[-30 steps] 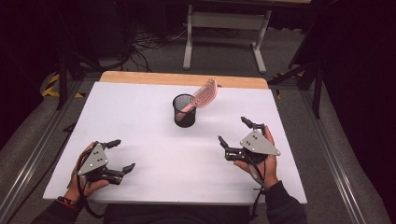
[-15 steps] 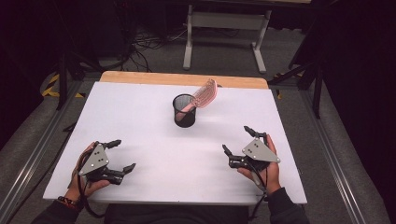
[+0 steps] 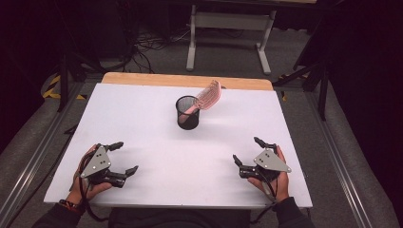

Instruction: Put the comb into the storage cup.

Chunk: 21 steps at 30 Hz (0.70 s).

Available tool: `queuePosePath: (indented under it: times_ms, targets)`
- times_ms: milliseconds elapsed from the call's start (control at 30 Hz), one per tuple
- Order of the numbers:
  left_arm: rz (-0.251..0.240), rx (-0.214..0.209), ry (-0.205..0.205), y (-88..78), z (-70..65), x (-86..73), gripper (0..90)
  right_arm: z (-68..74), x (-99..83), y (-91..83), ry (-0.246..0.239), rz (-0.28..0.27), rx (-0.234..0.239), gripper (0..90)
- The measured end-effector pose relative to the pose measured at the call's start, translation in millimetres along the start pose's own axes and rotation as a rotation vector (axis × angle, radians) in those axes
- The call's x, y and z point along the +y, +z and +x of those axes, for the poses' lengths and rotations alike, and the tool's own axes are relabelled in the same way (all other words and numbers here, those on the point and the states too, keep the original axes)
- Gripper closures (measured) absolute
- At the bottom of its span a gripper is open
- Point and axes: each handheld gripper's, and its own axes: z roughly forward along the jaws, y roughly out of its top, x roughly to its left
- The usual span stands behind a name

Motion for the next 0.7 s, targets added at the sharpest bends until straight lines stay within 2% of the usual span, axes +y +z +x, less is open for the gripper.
queuePosePath:
  times_ms: [67,167,333,400,467,567,700]
  targets:
    - [-0.003,0.002,-0.001,0.0,0.5,0.3,7.2,-0.4,-4.9,-1.7,0.003,0.011,0.002,8.4]
    - [-0.004,0.006,-0.001,-0.1,1.3,1.6,7.2,-0.3,-6.8,-4.9,0.032,0.002,0.016,8.0]
    - [-0.005,0.016,-0.009,-0.4,1.0,1.9,7.2,3.1,-7.3,-2.6,0.028,0.008,0.036,7.0]
    - [-0.006,0.009,-0.010,0.0,0.2,2.1,7.2,4.6,-7.9,-2.7,0.018,0.007,0.029,7.1]
    - [-0.007,0.015,0.001,0.2,-0.4,3.5,7.1,5.0,-8.1,-3.2,0.024,0.005,0.033,7.1]
    - [-0.019,0.009,-0.003,0.9,0.0,4.3,7.1,4.8,-9.4,-3.5,0.032,0.017,0.027,7.0]
    - [-0.016,0.011,0.005,-0.9,-0.6,3.3,7.1,5.7,-7.8,-4.0,0.034,0.005,0.016,7.0]
